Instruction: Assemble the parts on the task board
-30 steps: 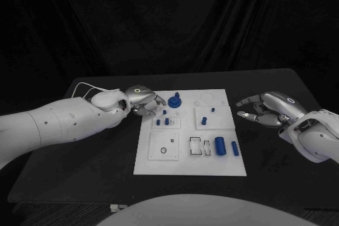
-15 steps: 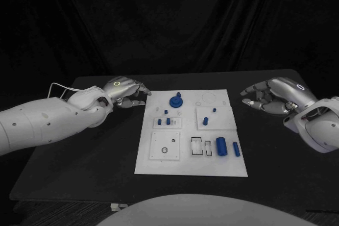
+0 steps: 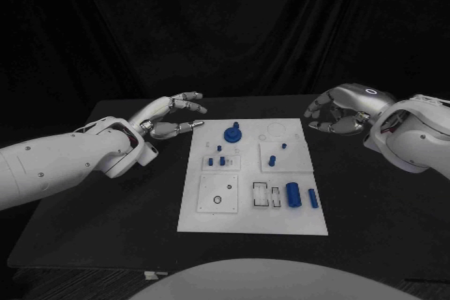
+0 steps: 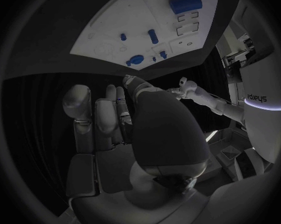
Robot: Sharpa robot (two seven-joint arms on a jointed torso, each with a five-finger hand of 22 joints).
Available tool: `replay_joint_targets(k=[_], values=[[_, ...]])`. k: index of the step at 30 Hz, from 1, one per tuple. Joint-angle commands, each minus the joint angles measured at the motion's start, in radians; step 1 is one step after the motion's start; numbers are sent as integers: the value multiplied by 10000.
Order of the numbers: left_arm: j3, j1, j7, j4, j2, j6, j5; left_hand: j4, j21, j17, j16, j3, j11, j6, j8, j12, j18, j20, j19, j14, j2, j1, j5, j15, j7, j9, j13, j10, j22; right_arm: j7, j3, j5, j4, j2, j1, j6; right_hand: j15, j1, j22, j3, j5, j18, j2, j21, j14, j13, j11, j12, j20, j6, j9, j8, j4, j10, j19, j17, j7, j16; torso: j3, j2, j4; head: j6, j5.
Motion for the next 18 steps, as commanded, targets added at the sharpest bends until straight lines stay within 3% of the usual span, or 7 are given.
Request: replay_joint_targets(k=[1, 3, 5, 11, 12, 14, 18], values=[[5, 4, 1741, 189, 7, 2097, 3768, 10, -123, -530, -652, -475, -249, -579, -46, -447, 262, -21, -934, -510, 200, 35, -129, -134, -133, -238, -533, -560, -2295, -830, 6, -696, -155, 191, 7, 1701, 55, 268, 1115, 185, 532, 123, -73, -150, -120, -534, 70, -592, 19, -86, -15, -147, -188, -274, -93, -96, 117, -59, -148, 73, 146, 75, -92], [4, -18, 1913, 291, -2, 2400, 4091, 6, -171, -771, -852, -786, -502, -1670, -120, -793, 278, -26, -1223, -718, 269, 48, -350, -101, -298, -639, -825, -852, -3314, -906, 6, -822, -287, 350, -28, 2005, 108, 270, 1051, 288, 460, 172, -143, -440, -276, -936, 104, -1002, 50, -224, -97, -328, -257, -411, -243, -333, 139, -222, -273, 106, 255, 96, -217], [4, -32, 2016, 361, -14, 2550, 4253, 14, -187, -853, -904, -1123, -715, -2527, -197, -1037, 216, 1, -1260, -789, 417, 205, -317, 22, -498, -1007, -1066, -1029, -3908, -936, 6, -886, -410, 478, -76, 2177, 148, 227, 1022, 308, 56, 190, -199, -577, -365, -1302, 156, -1303, 99, -296, -218, -496, -321, -418, -327, -452, 180, -284, -274, 108, 281, 112, -254], [3, -55, 2216, 582, -110, 2688, 4492, 8, -293, -853, -904, -1487, -835, -2587, -196, -1020, 150, -84, -1431, -789, 572, 319, -291, 11, -616, -1184, -1175, -1057, -5462, -1039, 6, -1250, -780, 858, -317, 2653, 193, 64, 1014, 141, -885, 196, -188, -626, -391, -1848, 217, -1563, 172, -201, -442, -695, -399, -124, -326, -544, 217, -262, -475, 186, 563, 252, -574], [3, -56, 2228, 610, -126, 2690, 4507, 14, -325, -853, -904, -1534, -858, -2582, -196, -1027, 111, -108, -1484, -789, 588, 343, -292, 23, -637, -1206, -1181, -1069, -5861, -1061, 6, -1289, -821, 902, -358, 2738, 185, 33, 1011, 99, -1000, 200, -183, -642, -398, -1924, 203, -1592, 171, -211, -483, -737, -401, -74, -323, -574, 213, -272, -565, 235, 669, 309, -684], [3, -59, 2240, 660, -154, 2691, 4529, 16, -430, -853, -904, -1649, -856, -2563, -195, -1017, -7, -194, -1649, -789, 635, 397, -282, 44, -642, -1259, -1184, -1088, -7160, -1083, 6, -1347, -904, 987, -435, 2858, 185, 26, 1007, 79, -1037, 203, -181, -660, -403, -1966, 206, -1610, 170, -241, -511, -774, -409, -53, -326, -592, 214, -278, -635, 267, 742, 353, -742], [2, -62, 2246, 736, -193, 2672, 4556, 11, -519, -853, -904, -1754, -848, -2486, -189, -1027, -81, -188, -1732, -789, 701, 502, -192, 99, -628, -1307, -1190, -1125, -8228, -1028, 6, -1417, -1123, 1203, -611, 2947, 198, 51, 1022, 69, -851, 191, -137, -617, -372, -2154, 243, -1698, 176, -338, -637, -906, -465, 70, -280, -581, 259, -239, -675, 285, 792, 371, -798]])
